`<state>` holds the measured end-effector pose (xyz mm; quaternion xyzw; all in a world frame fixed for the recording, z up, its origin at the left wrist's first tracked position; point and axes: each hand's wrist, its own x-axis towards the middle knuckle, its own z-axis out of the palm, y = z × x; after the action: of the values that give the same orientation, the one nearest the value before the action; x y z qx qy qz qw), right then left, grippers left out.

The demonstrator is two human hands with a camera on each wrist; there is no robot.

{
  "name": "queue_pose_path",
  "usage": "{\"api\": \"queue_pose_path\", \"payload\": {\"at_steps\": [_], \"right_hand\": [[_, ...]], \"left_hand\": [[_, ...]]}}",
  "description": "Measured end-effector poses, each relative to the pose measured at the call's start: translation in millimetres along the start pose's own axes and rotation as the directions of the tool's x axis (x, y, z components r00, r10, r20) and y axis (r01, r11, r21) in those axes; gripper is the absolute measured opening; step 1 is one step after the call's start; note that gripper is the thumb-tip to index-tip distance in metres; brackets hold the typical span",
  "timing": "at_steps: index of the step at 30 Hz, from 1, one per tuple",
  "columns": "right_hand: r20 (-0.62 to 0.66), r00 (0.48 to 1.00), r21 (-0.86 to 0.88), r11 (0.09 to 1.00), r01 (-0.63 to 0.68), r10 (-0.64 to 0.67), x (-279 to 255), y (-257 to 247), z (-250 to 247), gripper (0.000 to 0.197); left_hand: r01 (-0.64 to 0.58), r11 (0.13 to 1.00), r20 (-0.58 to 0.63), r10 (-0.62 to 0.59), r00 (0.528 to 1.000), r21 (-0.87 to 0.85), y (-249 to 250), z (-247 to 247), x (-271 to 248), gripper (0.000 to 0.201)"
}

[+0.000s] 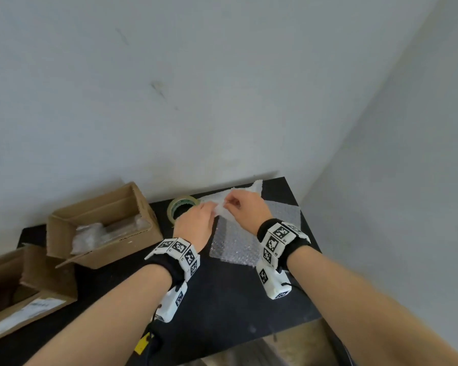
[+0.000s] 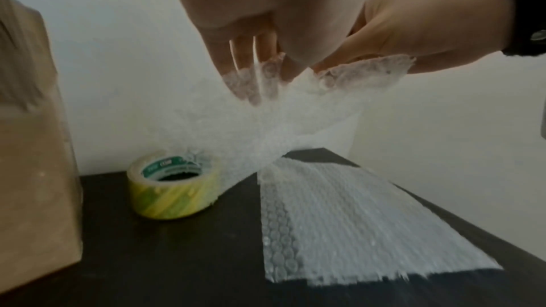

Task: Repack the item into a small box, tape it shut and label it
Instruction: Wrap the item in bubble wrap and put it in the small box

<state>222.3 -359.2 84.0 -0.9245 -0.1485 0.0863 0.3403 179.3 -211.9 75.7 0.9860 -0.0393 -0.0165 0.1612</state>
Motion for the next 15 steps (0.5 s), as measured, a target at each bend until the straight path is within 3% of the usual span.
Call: {"api": "queue_pose_path", "payload": {"at_steps": [5,11,15], "right_hand": [[-0.054,0.996,-0.016,0.997,0.071,-0.072,5,-37,-18,0.018],[-0.194,0.971,-0.034,0.991,0.133,-0.137,0,-70,-29,0.036],[-0.282,0.952,-0.034,0.993,0.113,-0.118,-8,-87,-26,0.04]], "left_hand": [[-0.008,1.0,-0.087,0.007,0.996,-0.013,-10,-34,-1,0.028],[-0.029,0.963,-0.176,-0.019,0.984,-0.267,-27,-77,-8,0.022],[-0.03,0.912,-0.145,-0.033,0.989,-0.409,-48,-99,-22,0.025]]}}
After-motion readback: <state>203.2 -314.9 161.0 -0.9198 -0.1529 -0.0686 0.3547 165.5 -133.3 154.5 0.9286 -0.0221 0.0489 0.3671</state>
